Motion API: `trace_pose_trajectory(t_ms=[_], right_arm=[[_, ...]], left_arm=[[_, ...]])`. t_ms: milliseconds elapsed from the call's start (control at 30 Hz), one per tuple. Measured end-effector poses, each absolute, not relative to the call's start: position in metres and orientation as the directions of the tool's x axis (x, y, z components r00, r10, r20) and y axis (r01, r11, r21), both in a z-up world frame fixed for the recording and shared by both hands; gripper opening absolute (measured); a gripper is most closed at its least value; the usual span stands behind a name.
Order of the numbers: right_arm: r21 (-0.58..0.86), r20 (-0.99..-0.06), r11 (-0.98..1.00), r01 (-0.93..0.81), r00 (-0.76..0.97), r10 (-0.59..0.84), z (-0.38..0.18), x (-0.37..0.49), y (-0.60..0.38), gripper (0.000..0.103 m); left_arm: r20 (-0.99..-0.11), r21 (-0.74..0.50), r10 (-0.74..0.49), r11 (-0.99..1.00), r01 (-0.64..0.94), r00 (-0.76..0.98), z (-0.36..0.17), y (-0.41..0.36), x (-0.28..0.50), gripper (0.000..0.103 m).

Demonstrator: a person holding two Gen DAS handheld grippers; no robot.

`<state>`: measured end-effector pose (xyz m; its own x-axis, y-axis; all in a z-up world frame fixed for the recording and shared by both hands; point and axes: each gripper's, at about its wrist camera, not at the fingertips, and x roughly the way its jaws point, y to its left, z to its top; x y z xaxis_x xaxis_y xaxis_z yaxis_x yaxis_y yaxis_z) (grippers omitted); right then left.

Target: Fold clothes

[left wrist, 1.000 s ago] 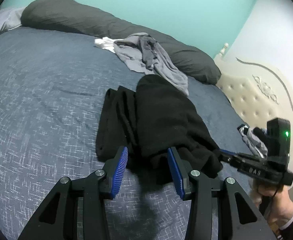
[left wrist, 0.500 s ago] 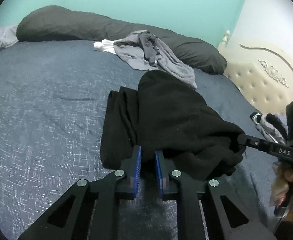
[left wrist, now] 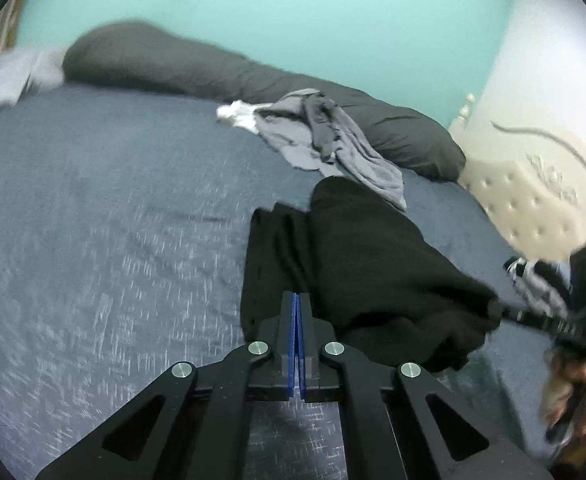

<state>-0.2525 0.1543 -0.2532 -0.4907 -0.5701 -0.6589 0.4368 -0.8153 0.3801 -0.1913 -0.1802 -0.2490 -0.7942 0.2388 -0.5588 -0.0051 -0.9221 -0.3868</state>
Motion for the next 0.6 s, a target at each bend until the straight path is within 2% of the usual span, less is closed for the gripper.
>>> trace_pose_trajectory(t_ms=[267,400,500,600], right_arm=[[0.39,-0.679,-0.819,0.421,-0.47,-0.564,-0.267,-0.247,0.16,0.004],[0.372,-0.674,-0.821,0.433,-0.482,-0.559,-0.261,-0.247,0.155,0.007],[0.344,-0.679,-0.828,0.443,-0.492,-0.545,-0.257,-0.246,0.148,0.009],[0.288,-0.688,-0.835,0.468,-0.506,-0.52,-0.252,-0.244,0.138,0.022]], left_arm=[[-0.552,-0.41,0.342,-0.905,-0.109,-0.761,-0.249,-0.161,-0.193,0.002],[-0.58,-0.389,0.364,-0.91,-0.145,-0.729,-0.255,-0.149,-0.197,0.023],[-0.595,-0.367,0.349,-0.919,-0.142,-0.724,-0.258,-0.145,-0.2,0.025],[-0.603,-0.364,0.338,-0.923,-0.127,-0.722,-0.262,-0.146,-0.203,0.027]])
